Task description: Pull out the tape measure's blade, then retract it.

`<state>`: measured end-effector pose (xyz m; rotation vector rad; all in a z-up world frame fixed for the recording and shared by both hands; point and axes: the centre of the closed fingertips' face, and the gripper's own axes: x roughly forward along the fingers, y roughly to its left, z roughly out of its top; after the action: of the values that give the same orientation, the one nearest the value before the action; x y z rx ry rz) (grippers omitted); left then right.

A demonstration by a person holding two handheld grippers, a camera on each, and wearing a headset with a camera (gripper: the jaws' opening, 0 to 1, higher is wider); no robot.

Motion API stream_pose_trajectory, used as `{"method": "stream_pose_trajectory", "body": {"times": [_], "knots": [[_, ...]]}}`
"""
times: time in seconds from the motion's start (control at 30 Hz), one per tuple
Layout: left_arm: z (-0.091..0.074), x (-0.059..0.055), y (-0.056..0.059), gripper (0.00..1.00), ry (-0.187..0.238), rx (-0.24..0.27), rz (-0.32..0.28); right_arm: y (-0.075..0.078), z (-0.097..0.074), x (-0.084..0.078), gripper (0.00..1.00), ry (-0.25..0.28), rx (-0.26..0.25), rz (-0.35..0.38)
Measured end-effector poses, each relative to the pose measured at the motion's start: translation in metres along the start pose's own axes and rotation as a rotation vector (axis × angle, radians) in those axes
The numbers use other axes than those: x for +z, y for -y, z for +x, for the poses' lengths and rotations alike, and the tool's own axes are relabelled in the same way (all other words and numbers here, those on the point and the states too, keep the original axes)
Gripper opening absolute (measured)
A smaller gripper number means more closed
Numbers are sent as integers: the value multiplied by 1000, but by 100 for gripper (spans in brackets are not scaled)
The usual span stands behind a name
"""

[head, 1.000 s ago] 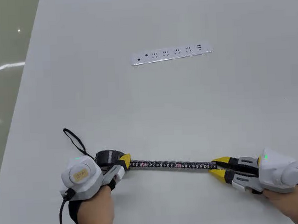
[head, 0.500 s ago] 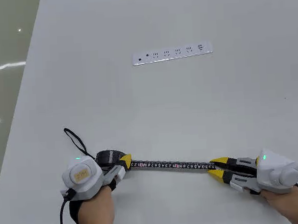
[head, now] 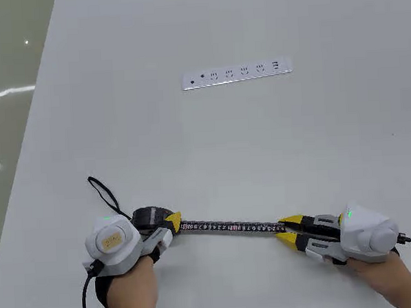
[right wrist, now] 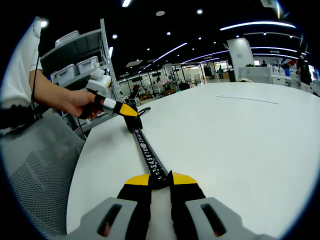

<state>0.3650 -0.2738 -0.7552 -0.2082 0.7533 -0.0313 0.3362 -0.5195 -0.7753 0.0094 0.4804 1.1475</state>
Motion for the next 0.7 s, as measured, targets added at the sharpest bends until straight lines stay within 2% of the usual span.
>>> {"method": "stream_pose_trajectory", "body": {"times": [0.7], "knots": [[0, 0, 0, 61, -1, 1, -2, -11, 30, 8, 13, -3, 37, -18]]}}
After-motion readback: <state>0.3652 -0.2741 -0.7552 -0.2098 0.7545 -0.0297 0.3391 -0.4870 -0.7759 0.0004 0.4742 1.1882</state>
